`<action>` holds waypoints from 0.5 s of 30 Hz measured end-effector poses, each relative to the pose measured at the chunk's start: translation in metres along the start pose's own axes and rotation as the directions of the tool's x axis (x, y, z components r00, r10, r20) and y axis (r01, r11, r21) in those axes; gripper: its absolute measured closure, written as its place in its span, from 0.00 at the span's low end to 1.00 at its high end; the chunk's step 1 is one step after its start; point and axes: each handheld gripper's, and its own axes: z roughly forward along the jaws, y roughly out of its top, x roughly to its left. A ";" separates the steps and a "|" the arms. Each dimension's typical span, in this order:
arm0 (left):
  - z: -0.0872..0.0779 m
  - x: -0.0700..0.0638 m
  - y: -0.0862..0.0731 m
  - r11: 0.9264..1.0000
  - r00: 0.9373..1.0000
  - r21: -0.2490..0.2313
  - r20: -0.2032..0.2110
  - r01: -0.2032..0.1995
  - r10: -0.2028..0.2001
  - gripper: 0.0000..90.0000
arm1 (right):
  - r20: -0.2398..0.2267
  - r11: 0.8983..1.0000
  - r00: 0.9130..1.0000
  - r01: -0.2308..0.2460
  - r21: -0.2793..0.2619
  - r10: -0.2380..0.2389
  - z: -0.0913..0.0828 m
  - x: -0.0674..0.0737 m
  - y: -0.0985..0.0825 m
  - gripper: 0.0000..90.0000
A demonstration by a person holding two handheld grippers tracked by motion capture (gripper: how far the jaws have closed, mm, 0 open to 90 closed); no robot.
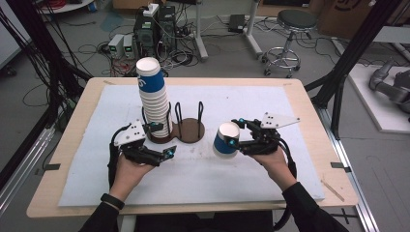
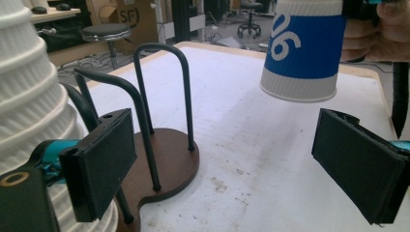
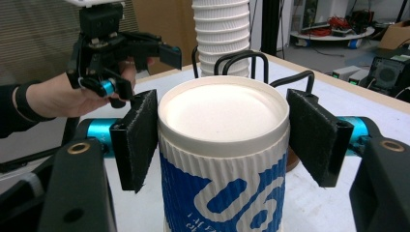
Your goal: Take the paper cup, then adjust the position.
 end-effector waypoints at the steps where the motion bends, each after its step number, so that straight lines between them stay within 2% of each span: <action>1: 0.000 -0.001 0.000 1.000 1.000 0.002 0.001 -0.005 0.005 0.10 | 0.003 1.000 1.000 0.001 -0.002 -0.001 0.000 0.000 0.000 0.35; 6: 0.000 -0.006 0.002 1.000 1.000 -0.003 0.000 -0.020 0.020 0.10 | 0.005 1.000 1.000 0.000 0.001 0.000 0.000 0.000 -0.001 0.35; 9: 0.003 -0.007 0.001 1.000 1.000 0.010 0.009 -0.028 0.028 0.10 | 0.005 1.000 1.000 -0.003 0.003 0.003 -0.001 -0.001 -0.001 0.35; 15: 0.012 -0.011 0.000 0.999 0.998 0.012 0.049 -0.038 0.038 0.10 | 0.000 1.000 1.000 -0.005 -0.010 0.005 -0.003 0.000 -0.001 0.35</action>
